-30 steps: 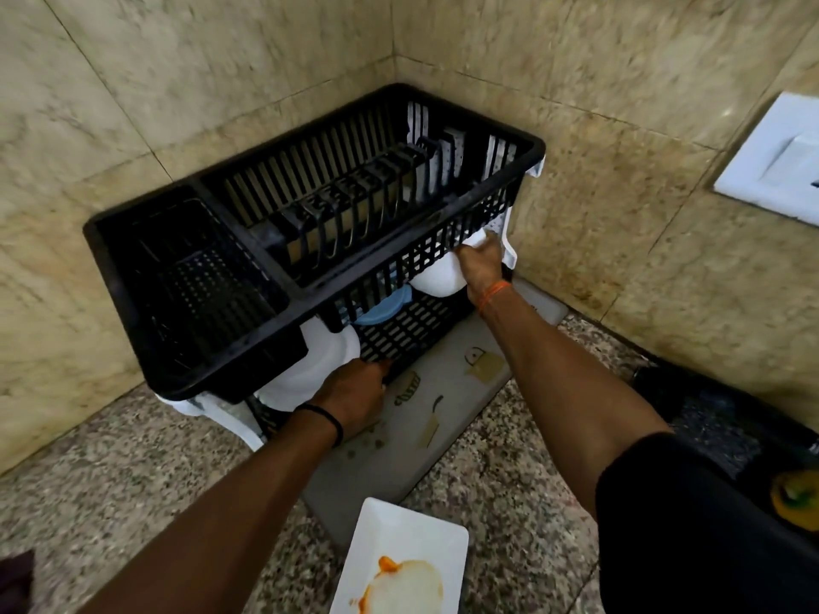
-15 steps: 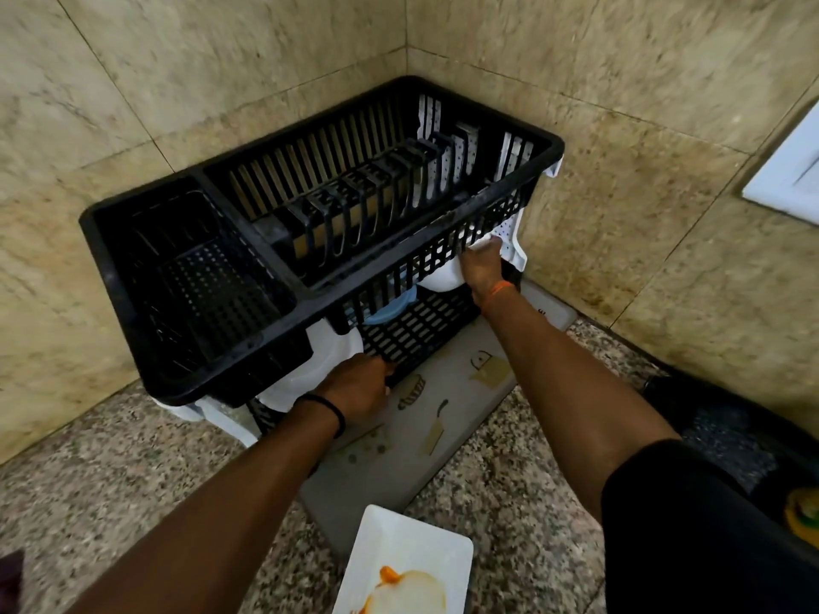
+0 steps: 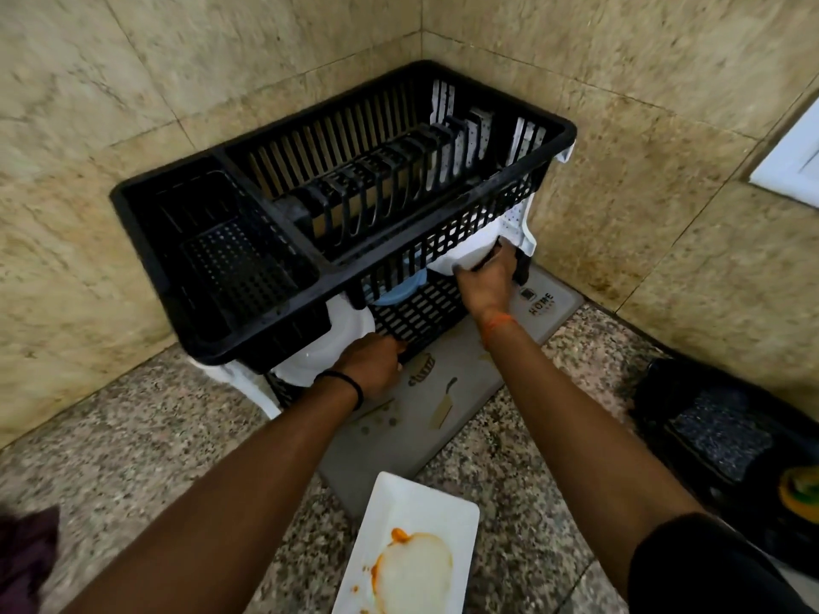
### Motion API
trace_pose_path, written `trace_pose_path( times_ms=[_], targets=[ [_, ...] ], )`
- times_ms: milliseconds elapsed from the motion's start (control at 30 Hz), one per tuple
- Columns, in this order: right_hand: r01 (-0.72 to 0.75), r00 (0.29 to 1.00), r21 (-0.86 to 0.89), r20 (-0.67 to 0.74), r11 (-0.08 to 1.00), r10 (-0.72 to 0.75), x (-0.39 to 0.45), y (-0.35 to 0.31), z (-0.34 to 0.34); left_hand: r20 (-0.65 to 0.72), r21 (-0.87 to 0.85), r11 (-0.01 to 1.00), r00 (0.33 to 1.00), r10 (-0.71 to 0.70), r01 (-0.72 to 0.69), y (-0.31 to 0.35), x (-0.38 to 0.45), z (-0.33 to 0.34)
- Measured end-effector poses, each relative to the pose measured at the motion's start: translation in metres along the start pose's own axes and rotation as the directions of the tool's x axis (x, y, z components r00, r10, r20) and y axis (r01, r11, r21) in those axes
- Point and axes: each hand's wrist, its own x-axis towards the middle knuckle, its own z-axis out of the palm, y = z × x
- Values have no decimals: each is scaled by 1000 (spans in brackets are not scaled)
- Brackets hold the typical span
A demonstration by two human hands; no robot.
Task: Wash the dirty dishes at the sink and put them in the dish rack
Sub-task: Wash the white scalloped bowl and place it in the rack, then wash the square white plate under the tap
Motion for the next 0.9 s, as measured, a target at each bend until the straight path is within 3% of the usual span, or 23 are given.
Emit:
trace_pose_path(
  times_ms=[67, 233, 367, 500, 667, 900],
  targets=[
    [53, 999, -6, -11, 999, -53, -27, 1, -5, -15, -8, 1000, 1000, 8, -8, 0, -2, 3],
    [22, 990, -4, 137, 1000, -21, -103, 18, -24, -102, -25, 1000, 995, 16, -18, -6, -16, 29],
    [-25, 961, -82, 271, 996, 46, -161, 38, -48, -349, -70, 988, 931, 104, -136, -17, -44, 60],
    [-62, 949, -118, 301, 991, 95, -228, 59, -73, -517, -129, 973, 850, 100, -193, -27, -90, 91],
    [-145, 930, -219, 303, 965, 209, -294, 67, -100, -481, -178, 981, 877, -17, -78, -44, -133, 128],
    [-264, 919, -199, 246, 944, 309, -329, 66, -113, -453, -277, 961, 881, -137, 7, -40, -160, 146]
  ],
)
